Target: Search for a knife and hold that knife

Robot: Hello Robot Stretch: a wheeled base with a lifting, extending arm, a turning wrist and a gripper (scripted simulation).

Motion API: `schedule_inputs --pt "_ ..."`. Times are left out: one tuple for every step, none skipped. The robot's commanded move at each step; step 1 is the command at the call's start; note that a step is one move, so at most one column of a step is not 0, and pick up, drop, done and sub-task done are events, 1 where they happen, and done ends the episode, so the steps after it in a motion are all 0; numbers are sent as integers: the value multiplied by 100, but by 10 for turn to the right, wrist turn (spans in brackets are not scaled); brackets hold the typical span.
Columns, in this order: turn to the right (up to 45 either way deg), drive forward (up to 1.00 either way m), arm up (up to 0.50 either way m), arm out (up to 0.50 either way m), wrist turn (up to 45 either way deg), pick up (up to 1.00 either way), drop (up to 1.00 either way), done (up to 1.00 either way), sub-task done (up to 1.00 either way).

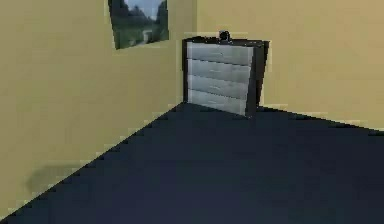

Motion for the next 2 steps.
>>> schedule_inputs --pt "450 0 0 0 0 0 0 0 0" --pt "330 0 0 0 0 0 0 0 0"
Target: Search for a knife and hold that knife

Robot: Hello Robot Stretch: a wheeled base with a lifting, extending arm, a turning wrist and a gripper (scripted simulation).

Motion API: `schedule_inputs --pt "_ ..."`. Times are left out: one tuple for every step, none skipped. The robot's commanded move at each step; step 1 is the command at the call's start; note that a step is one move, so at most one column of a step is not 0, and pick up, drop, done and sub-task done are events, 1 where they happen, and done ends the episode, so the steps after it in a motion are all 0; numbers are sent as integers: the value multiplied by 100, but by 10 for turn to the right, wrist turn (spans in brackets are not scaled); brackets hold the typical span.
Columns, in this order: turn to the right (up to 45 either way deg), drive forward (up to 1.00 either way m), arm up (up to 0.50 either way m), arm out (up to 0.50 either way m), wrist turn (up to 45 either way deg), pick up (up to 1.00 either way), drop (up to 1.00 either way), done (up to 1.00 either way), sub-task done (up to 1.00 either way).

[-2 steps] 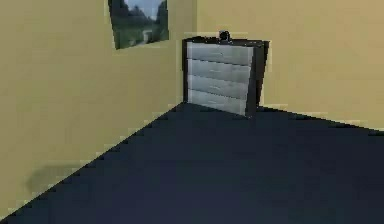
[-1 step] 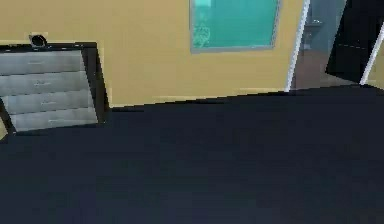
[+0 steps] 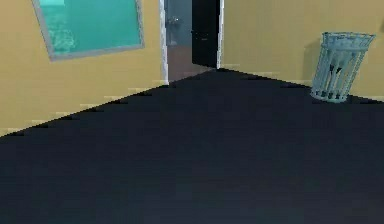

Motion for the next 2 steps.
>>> schedule_inputs --pt "0 100 0 0 0 0 0 0 0" --pt "0 100 0 0 0 0 0 0 0"
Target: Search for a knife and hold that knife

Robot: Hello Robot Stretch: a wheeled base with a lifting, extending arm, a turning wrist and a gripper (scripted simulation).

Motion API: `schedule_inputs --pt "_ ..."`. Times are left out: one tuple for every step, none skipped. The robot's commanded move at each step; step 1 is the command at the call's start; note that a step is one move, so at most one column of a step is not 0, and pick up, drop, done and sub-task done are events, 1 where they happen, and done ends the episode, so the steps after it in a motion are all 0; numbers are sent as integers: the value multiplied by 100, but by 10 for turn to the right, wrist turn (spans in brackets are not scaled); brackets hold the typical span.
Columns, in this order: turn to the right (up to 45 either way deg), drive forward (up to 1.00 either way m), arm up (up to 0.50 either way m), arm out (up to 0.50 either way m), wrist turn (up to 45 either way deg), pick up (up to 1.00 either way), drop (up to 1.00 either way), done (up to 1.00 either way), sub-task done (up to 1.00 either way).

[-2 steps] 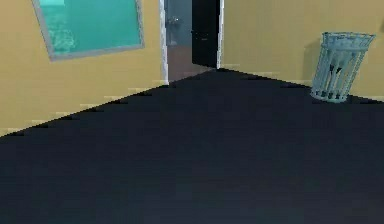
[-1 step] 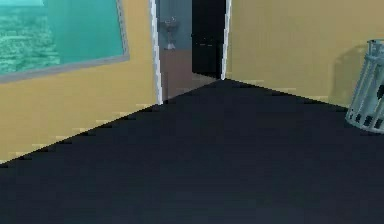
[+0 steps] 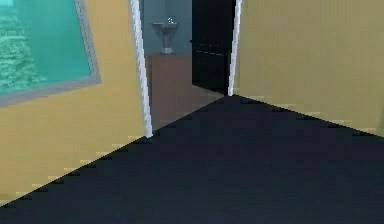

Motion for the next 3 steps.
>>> schedule_inputs --pt "0 100 0 0 0 0 0 0 0" --pt "0 100 0 0 0 0 0 0 0" --pt "330 0 0 0 0 0 0 0 0"
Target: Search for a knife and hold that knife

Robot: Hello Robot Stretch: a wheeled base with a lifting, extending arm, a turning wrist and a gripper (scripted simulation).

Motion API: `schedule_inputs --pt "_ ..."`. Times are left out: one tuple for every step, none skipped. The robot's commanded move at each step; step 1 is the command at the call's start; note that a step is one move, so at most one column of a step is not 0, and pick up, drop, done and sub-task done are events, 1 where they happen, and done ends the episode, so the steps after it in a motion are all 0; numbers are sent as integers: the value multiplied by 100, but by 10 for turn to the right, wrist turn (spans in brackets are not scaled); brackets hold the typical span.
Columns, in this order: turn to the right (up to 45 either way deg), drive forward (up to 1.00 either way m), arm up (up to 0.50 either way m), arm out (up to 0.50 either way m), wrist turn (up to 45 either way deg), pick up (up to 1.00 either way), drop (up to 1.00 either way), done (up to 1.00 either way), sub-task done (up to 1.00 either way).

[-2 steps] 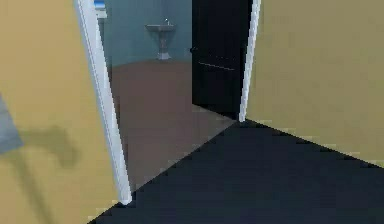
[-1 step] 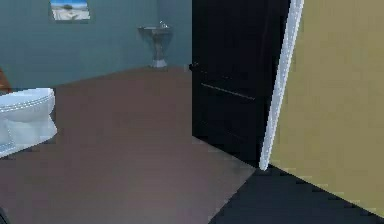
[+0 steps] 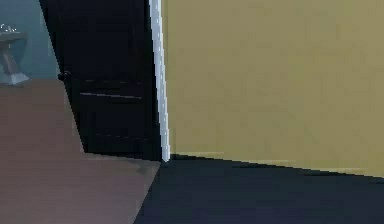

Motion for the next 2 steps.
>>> schedule_inputs --pt "0 5 0 0 0 0 0 0 0" --pt "-330 0 0 0 0 0 0 0 0"
